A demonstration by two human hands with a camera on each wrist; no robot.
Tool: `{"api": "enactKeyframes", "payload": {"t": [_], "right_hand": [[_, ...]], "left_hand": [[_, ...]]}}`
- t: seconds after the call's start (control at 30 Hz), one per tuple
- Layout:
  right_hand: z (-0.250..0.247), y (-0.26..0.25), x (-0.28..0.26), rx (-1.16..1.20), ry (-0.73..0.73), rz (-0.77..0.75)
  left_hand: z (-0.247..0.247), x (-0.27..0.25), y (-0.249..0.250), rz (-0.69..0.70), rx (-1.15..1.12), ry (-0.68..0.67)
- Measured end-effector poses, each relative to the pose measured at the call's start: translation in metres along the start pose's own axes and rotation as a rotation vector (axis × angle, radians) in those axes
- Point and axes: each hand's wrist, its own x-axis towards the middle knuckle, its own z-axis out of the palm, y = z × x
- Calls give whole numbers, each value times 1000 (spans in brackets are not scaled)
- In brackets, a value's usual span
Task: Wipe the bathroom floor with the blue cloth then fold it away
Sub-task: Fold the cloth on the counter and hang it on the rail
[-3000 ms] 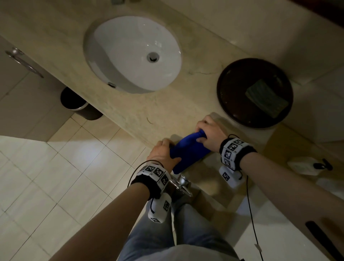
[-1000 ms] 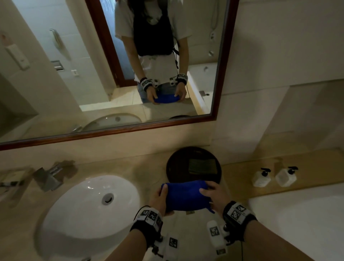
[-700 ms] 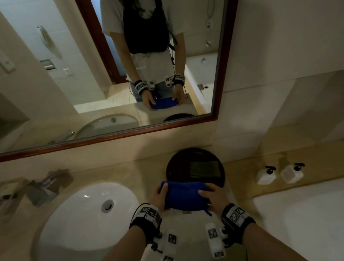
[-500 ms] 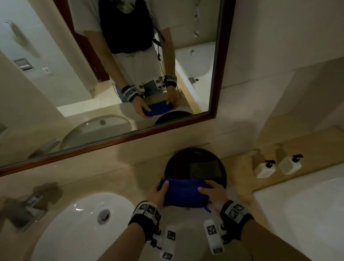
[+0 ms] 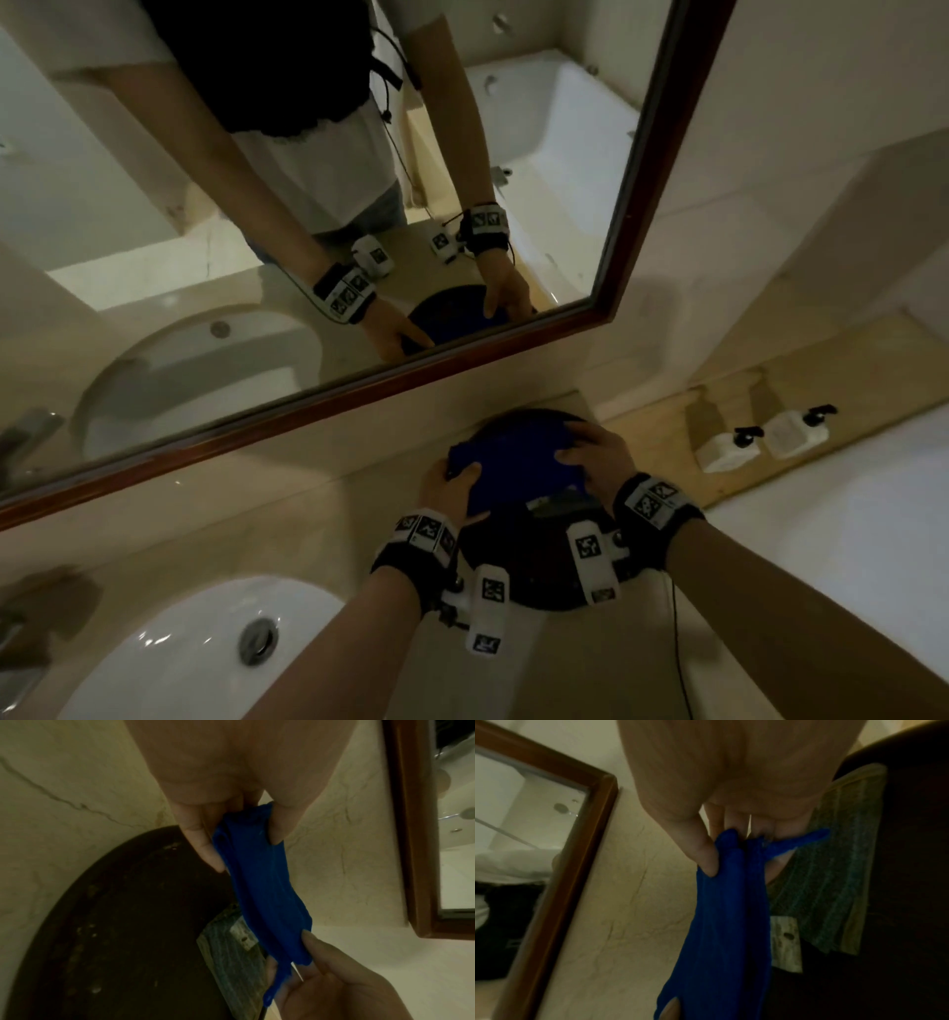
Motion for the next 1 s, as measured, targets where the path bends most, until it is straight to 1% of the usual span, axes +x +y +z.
{"api": "enactKeyframes", "payload": {"t": [0.1, 0.23, 0.33, 0.4, 0.47, 0.53, 0.6, 0.73, 0.8, 0.9, 1.0], "right_hand": [[5, 0, 18, -121, -13, -29], [2, 0, 30, -173, 38, -30], [-7, 0, 37, -221, 31, -7], [-13, -2, 39, -288, 30, 16], [-20, -1, 42, -518, 42, 21], [-23, 0, 41, -721, 17, 5], [-23, 2, 38, -784, -19, -23], [-18, 2, 38, -930, -50, -86], [-16, 1, 38, -1079, -73, -106], [-13, 3, 35, -1306, -61, -168], [-10, 7, 32, -1374, -40, -231]], "left_hand": [[1, 9, -4, -25, -62, 23], [5, 17, -2, -23, -110, -18], [13, 25, -2, -11, -96, -53], [19, 30, -6, 12, -29, -68], [28, 34, -10, 29, 62, -86], [36, 36, -16, 60, 183, -90], [44, 39, -22, 117, 335, -53], [54, 40, -22, 161, 609, 28], [58, 40, -22, 164, 676, 48], [65, 40, -20, 117, 752, 89], [71, 38, -18, 56, 772, 125]]}}
